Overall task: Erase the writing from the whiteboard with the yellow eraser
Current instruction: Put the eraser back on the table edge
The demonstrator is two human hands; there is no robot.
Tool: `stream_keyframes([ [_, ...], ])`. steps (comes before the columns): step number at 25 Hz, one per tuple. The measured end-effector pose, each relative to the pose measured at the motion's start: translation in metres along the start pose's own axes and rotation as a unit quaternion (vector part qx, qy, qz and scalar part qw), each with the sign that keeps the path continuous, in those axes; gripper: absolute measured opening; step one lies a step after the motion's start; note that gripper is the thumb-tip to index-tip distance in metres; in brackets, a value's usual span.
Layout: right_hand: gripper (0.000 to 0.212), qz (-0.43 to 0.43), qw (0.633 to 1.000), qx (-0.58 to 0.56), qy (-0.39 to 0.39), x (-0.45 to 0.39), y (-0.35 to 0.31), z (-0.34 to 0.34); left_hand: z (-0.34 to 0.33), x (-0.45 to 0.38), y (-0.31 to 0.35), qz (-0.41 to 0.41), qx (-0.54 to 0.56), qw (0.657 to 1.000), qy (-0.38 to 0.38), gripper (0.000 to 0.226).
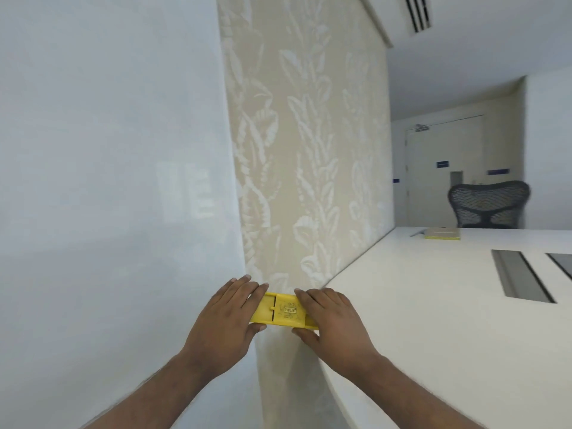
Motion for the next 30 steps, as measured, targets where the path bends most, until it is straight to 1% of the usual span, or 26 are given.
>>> stream_keyframes([
  [1, 0.059, -0.014, 1.0, 0.012, -0.005, 0.01, 0.013, 0.004, -0.008, -0.008, 0.012, -0.008, 0.02, 1.0, -0.003, 0.058],
  [3, 0.059, -0.052, 0.998, 0.024, -0.021, 0.031, 0.039, 0.014, -0.023, -0.023, 0.038, -0.022, 0.065, 0.998, -0.017, 0.066],
  [5, 0.062, -0.097, 0.994, 0.028, -0.047, 0.054, 0.066, 0.021, -0.041, -0.036, 0.063, -0.033, 0.104, 0.993, -0.044, 0.07],
  [7, 0.065, -0.142, 0.987, 0.029, -0.073, 0.082, 0.089, 0.03, -0.063, -0.048, 0.094, -0.045, 0.156, 0.983, -0.085, 0.069],
  [11, 0.062, -0.219, 0.967, 0.027, -0.13, 0.142, 0.118, 0.045, -0.107, -0.057, 0.154, -0.075, 0.26, 0.947, -0.171, 0.068],
  [15, 0.056, -0.28, 0.942, 0.029, -0.185, 0.196, 0.13, 0.053, -0.137, -0.05, 0.209, -0.117, 0.302, 0.914, -0.243, 0.069],
  [20, 0.051, -0.317, 0.922, 0.026, -0.22, 0.244, 0.133, 0.056, -0.16, -0.03, 0.252, -0.138, 0.332, 0.891, -0.277, 0.07],
  [23, 0.054, -0.329, 0.915, 0.021, -0.231, 0.263, 0.128, 0.054, -0.168, -0.015, 0.267, -0.144, 0.347, 0.879, -0.294, 0.07],
  [26, 0.059, -0.331, 0.919, 0.016, -0.214, 0.274, 0.123, 0.055, -0.171, -0.006, 0.274, -0.141, 0.359, 0.872, -0.303, 0.07],
  [30, 0.061, -0.34, 0.916, 0.011, -0.214, 0.275, 0.124, 0.054, -0.172, -0.003, 0.273, -0.12, 0.378, 0.86, -0.32, 0.068],
])
Point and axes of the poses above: each hand's wrist, its own x-axis away from the middle knuckle, its own z-axis out of the back of the hand, y = z × x, the point moved 9 cm from there along -x, towards the middle knuckle, and after that the axes turned 2 degrees about -y, right-handed, at the moved point
